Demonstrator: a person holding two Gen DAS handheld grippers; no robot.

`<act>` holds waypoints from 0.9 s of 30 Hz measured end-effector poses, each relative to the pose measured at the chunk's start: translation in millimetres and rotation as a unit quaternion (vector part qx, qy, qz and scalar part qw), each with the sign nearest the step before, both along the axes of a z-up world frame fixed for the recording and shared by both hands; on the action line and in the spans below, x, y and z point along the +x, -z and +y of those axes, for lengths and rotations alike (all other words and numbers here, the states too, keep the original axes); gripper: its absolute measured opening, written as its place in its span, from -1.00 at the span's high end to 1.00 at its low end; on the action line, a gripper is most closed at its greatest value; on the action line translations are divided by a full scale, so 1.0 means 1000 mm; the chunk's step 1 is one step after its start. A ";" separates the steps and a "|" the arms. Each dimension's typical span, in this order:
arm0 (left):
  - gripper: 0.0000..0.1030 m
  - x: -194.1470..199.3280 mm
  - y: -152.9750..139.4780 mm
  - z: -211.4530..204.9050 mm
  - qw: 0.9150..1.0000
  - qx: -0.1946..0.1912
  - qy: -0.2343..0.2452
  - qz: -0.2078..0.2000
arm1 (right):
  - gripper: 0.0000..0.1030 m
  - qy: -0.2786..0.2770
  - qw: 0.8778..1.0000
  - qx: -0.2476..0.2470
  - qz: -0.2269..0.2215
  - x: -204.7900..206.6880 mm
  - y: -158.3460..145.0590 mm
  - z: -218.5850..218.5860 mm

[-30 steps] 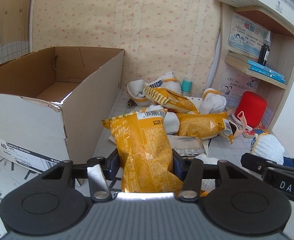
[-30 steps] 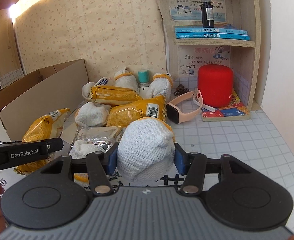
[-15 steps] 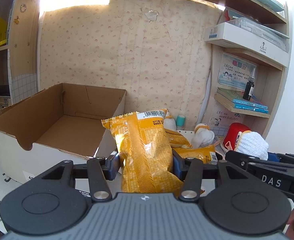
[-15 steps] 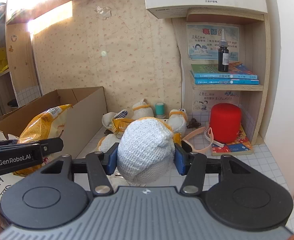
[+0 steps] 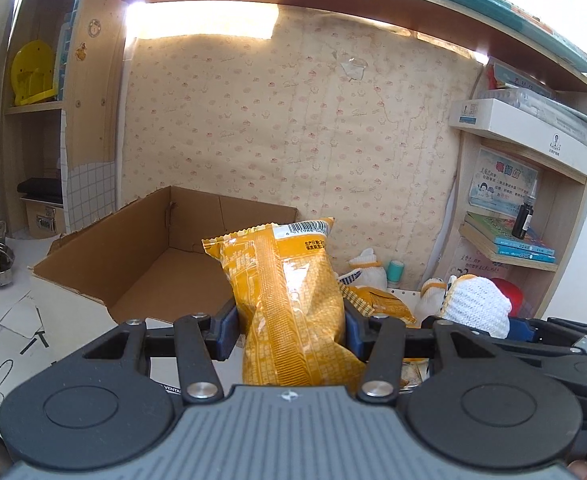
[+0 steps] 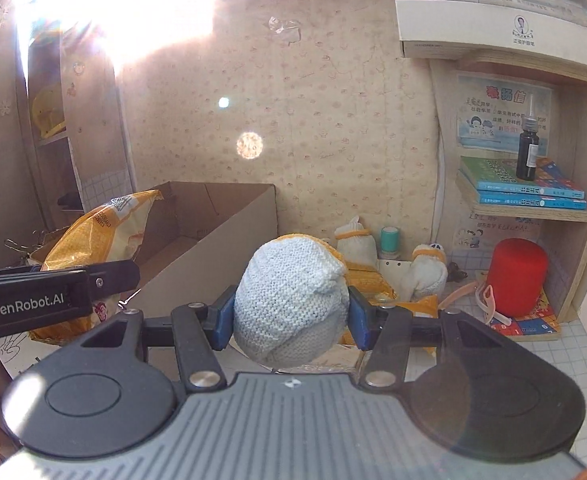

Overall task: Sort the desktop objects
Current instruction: 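Carry the yellow bag with left tool while right tool carries the white ball over the cardboard box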

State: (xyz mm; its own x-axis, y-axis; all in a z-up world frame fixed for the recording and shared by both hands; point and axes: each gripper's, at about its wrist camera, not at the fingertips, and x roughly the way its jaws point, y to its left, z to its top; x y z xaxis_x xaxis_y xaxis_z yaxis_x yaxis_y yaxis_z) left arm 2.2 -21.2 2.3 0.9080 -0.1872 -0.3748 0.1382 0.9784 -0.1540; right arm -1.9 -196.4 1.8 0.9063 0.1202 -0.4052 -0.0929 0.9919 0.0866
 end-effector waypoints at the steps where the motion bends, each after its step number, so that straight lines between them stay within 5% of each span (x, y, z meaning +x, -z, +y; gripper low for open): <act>1: -0.03 0.001 -0.001 0.004 1.000 -0.001 -0.004 0.000 | -0.05 -0.004 1.000 0.000 -0.001 0.001 -0.001 0.004; 27: -0.03 0.042 0.000 0.091 0.996 0.041 -0.069 0.027 | -0.05 -0.091 0.996 -0.016 0.009 0.064 -0.015 0.090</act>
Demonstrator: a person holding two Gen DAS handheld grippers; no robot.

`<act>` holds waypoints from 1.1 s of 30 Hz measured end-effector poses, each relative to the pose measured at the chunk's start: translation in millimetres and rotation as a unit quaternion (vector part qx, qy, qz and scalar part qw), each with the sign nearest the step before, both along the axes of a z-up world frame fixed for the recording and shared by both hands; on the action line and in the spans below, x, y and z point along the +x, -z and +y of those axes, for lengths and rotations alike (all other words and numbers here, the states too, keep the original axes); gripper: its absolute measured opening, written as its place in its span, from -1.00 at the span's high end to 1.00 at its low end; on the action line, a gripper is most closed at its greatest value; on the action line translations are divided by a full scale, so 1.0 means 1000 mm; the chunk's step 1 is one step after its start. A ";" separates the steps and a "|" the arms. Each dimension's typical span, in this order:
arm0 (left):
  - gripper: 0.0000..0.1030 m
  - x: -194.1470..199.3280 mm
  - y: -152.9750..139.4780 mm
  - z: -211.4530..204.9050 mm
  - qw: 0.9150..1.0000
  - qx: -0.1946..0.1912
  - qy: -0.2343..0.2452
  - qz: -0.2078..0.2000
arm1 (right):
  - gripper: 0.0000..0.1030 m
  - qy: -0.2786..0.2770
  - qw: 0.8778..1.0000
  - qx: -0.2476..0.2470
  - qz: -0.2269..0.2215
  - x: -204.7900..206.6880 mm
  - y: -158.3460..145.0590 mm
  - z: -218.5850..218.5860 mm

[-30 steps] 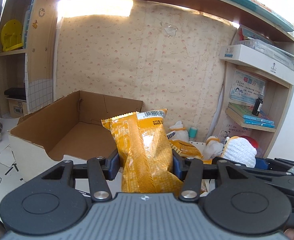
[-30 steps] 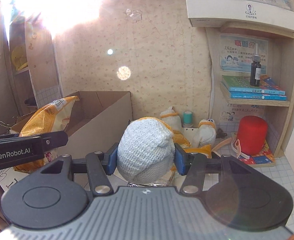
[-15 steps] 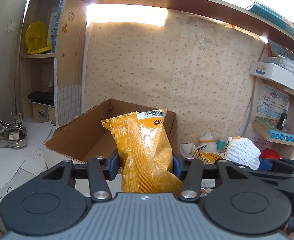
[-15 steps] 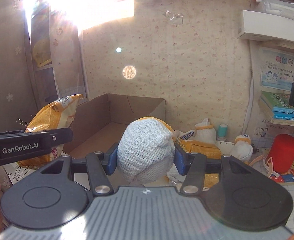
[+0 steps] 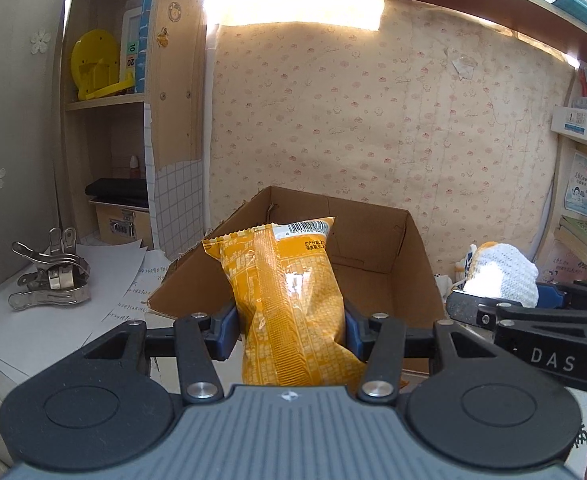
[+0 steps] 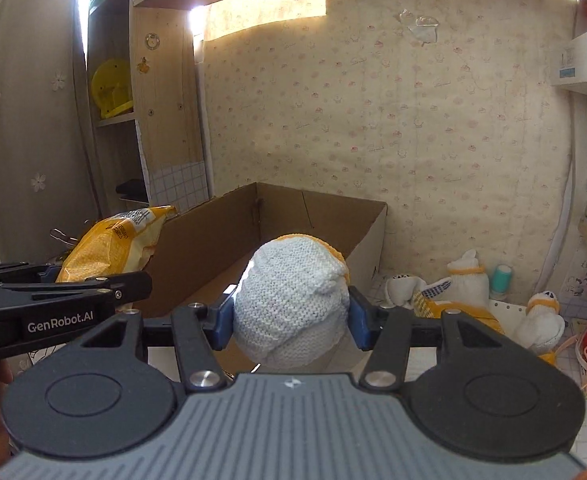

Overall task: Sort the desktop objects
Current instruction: 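Carry the yellow bag with left tool while right tool carries the white ball over the cardboard box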

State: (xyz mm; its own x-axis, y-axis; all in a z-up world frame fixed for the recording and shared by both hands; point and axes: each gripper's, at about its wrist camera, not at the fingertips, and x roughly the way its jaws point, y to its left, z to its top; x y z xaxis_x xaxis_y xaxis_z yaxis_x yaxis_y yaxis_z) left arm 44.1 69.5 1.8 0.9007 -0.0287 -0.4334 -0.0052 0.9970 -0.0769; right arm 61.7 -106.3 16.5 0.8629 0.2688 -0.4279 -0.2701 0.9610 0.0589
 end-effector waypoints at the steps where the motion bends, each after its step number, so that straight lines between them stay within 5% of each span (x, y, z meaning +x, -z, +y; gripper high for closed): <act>1: -0.03 0.003 0.000 0.004 1.000 -0.002 -0.001 0.003 | -0.05 -0.002 1.000 -0.002 0.002 0.004 0.001 0.003; 33: -0.03 0.052 -0.009 0.013 0.999 -0.021 0.042 0.024 | -0.06 -0.018 0.999 -0.008 0.037 0.065 0.017 0.024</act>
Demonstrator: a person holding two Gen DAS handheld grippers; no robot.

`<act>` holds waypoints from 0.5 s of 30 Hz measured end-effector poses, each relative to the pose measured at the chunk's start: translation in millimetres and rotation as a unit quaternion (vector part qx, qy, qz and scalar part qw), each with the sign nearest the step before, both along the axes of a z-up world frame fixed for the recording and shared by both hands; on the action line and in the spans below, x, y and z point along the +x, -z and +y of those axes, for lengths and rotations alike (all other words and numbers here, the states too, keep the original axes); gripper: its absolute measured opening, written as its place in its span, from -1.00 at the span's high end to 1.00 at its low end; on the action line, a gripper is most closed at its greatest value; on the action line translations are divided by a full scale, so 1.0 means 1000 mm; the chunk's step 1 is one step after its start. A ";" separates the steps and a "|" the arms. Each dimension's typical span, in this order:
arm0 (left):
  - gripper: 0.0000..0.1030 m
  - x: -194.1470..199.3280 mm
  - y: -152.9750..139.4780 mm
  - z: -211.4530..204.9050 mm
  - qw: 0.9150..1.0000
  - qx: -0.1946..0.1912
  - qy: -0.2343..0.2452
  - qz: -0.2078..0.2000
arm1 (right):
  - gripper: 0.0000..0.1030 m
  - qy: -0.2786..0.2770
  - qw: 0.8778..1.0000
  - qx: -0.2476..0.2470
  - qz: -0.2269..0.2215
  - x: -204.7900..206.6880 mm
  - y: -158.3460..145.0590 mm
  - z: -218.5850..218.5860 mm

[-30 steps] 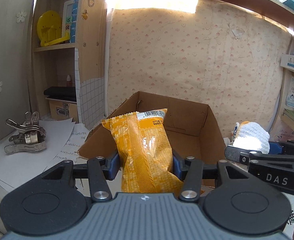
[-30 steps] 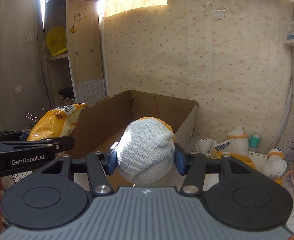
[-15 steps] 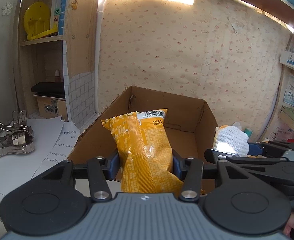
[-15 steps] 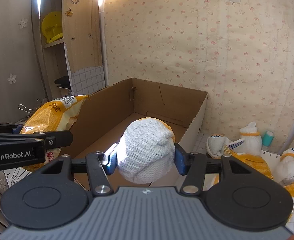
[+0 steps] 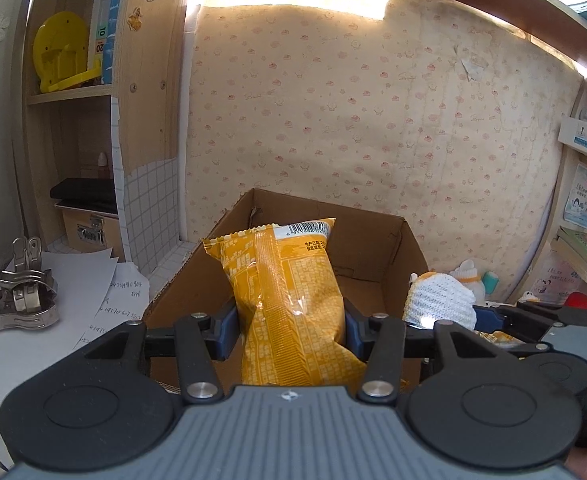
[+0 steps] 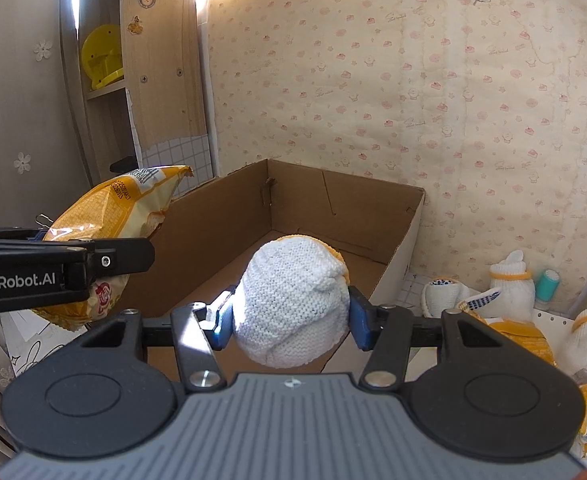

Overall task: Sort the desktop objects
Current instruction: 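Carry the yellow bag with left tool while right tool carries the white ball over the cardboard box, then open left tool to drop the yellow bag while right tool drops the white ball into the box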

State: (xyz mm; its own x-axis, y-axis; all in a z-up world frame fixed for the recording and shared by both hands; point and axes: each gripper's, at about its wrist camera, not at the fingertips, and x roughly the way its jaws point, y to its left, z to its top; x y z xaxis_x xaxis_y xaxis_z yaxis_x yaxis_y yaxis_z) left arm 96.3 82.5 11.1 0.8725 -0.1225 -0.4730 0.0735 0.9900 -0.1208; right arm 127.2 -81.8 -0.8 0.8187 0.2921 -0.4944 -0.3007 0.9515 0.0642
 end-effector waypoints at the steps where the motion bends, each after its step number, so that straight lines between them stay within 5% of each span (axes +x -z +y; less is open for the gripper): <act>1: -0.03 0.003 0.001 0.000 1.000 0.001 0.001 0.003 | -0.06 0.000 1.000 0.000 0.001 0.001 0.000 0.000; 15: -0.07 0.018 0.013 -0.002 0.999 0.020 -0.018 0.030 | -0.12 -0.002 1.000 -0.010 0.001 0.005 0.005 0.003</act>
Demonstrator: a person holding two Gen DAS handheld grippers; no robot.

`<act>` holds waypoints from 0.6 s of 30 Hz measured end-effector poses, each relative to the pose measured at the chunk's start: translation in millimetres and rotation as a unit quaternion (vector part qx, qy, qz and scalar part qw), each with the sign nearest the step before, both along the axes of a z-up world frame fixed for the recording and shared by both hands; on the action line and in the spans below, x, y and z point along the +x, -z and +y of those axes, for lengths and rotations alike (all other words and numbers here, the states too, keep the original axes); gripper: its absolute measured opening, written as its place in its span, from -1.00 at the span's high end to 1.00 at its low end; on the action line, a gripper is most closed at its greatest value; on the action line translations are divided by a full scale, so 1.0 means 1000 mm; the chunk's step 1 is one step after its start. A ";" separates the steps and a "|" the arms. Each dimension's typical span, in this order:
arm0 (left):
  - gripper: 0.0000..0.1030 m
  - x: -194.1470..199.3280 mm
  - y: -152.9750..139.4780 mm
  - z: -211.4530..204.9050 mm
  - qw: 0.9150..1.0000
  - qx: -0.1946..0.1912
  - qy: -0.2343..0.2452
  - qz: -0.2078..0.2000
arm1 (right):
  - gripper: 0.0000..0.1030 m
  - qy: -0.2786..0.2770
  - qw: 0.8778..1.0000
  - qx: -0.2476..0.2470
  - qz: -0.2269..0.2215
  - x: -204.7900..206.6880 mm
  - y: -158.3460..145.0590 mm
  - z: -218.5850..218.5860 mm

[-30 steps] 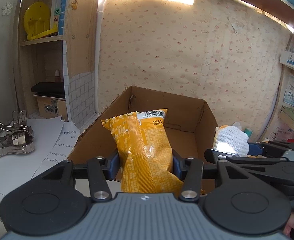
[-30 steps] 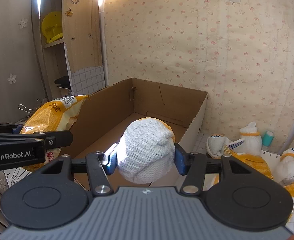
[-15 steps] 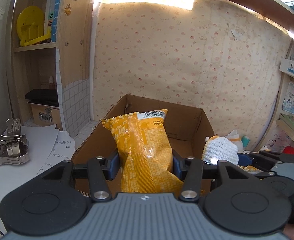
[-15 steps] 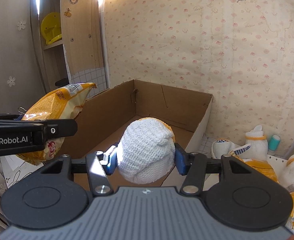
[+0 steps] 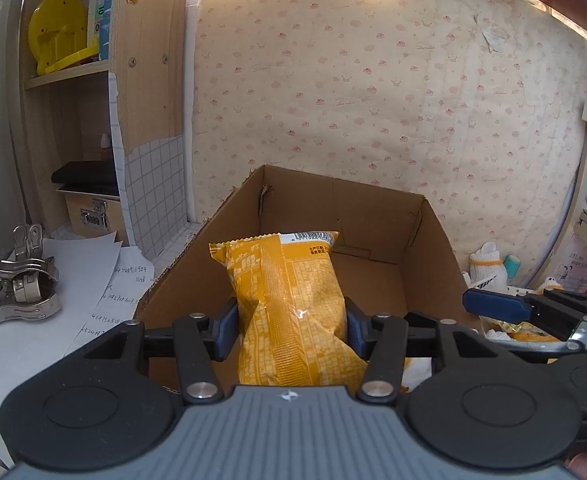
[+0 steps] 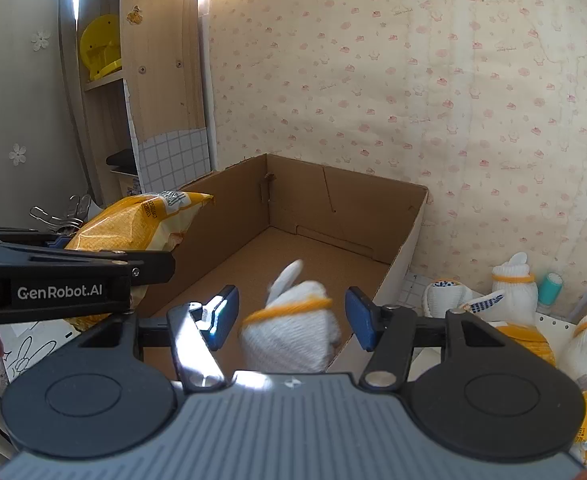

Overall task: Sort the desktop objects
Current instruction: 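Open left tool to drop the yellow bag while right tool drops the white ball into the box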

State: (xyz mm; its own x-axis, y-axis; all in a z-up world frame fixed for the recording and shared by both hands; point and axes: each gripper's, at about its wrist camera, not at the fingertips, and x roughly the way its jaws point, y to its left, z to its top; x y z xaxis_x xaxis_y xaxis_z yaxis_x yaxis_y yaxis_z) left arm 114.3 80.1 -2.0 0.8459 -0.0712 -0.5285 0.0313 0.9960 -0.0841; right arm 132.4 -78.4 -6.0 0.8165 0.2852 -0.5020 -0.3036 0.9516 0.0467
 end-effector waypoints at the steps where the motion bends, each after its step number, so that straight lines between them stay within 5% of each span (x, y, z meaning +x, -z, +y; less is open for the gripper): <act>1: -0.08 0.000 0.000 0.000 1.000 0.003 -0.002 0.001 | -0.12 0.000 1.000 0.001 -0.001 0.000 0.000 0.000; 18: -0.26 -0.015 -0.004 -0.012 1.000 0.016 -0.002 -0.017 | -0.12 0.021 0.999 0.014 -0.033 -0.032 -0.015 -0.030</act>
State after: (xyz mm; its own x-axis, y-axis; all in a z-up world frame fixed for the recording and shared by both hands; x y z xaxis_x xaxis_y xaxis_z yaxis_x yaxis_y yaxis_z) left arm 99.2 67.7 2.5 0.8639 -0.0516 -0.5011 0.0295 0.9982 -0.0518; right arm 100.5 -108.5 9.2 0.8592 0.2629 -0.4390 -0.2660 0.9624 0.0557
